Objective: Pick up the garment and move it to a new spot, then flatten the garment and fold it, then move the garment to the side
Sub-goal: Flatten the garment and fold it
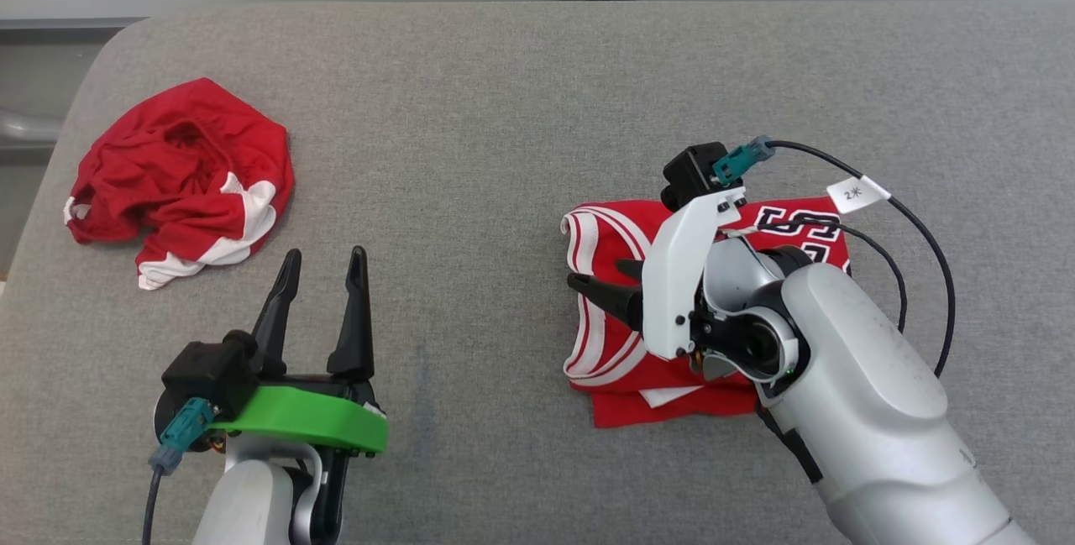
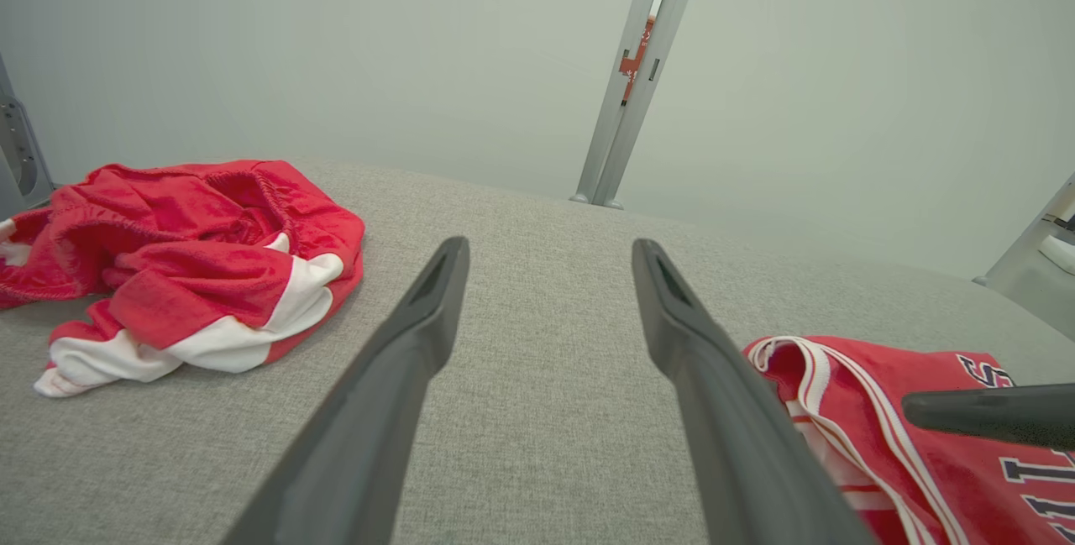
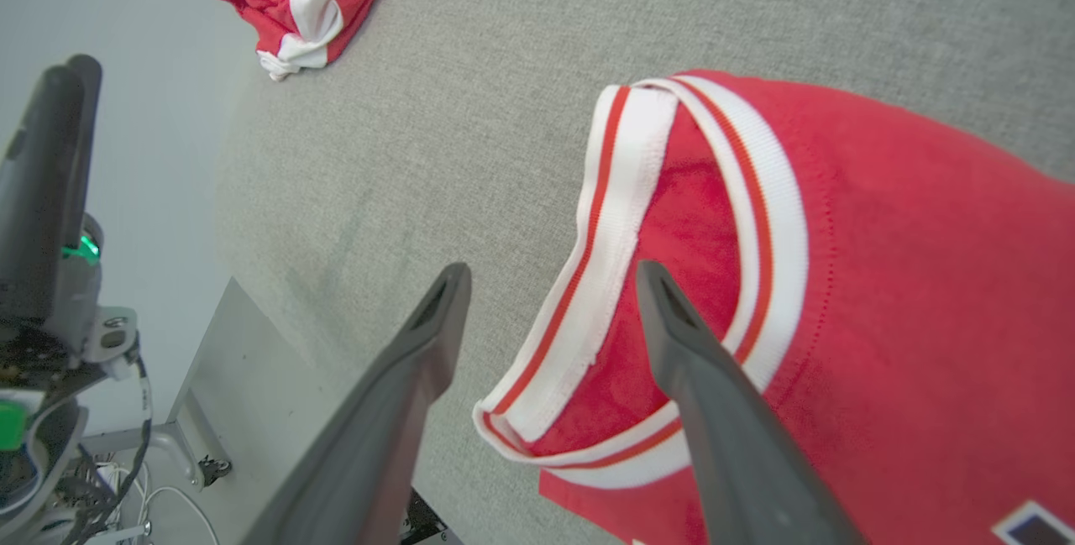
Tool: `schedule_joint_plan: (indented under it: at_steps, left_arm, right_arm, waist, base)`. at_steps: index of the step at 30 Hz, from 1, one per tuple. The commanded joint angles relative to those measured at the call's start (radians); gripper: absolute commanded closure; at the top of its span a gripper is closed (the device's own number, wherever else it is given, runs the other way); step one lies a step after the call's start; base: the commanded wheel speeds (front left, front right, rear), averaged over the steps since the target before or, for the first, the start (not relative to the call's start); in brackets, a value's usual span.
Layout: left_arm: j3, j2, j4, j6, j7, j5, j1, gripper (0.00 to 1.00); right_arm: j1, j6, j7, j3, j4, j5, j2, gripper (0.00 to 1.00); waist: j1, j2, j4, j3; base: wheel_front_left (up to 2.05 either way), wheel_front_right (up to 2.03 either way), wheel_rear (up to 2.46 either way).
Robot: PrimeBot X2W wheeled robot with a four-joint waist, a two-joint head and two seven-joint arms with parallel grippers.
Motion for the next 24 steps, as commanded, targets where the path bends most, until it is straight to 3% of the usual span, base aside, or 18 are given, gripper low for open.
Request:
schedule_joint_plan:
  at_steps: [1, 5, 11, 15, 24]
  left_arm:
    - [0.006, 0.002, 0.001, -0.001, 0.000, 0.008, 0.007, 0.00]
    - [0.018, 0.002, 0.008, -0.002, 0.000, 0.010, 0.017, 0.00]
    - [0.023, 0.002, 0.010, 0.001, 0.000, 0.016, 0.028, 0.00]
    - [0.028, 0.002, 0.018, 0.000, 0.000, 0.029, 0.035, 0.00]
    - [0.043, 0.003, 0.026, -0.004, 0.000, 0.051, 0.067, 0.00]
  right_arm:
    - [0.032, 0.001, -0.006, -0.008, -0.044, 0.009, -0.002, 0.00]
    - [0.094, 0.000, -0.116, -0.079, -0.215, -0.006, -0.022, 0.00]
    - [0.217, 0.001, -0.371, -0.183, -0.407, -0.159, -0.123, 0.00]
    - [0.301, 0.001, -0.521, -0.227, -0.442, -0.229, -0.195, 0.00]
    - [0.406, 0.001, -0.812, -0.310, -0.353, -0.303, -0.271, 0.00]
  waist:
    - [0.0000, 0.0000, -0.006, -0.010]
    - [0.0000, 0.0000, -0.017, -0.029]
    - [0.0000, 0.0000, -0.041, -0.055]
    - [0.0000, 0.0000, -0.063, -0.074]
    - [0.0000, 0.0000, -0.114, -0.126]
  base:
    - [0.00, 0.00, 0.00]
    - [0.00, 0.00, 0.00]
    - [0.00, 0.00, 0.00]
    - [0.00, 0.00, 0.00]
    - [0.00, 0.00, 0.00]
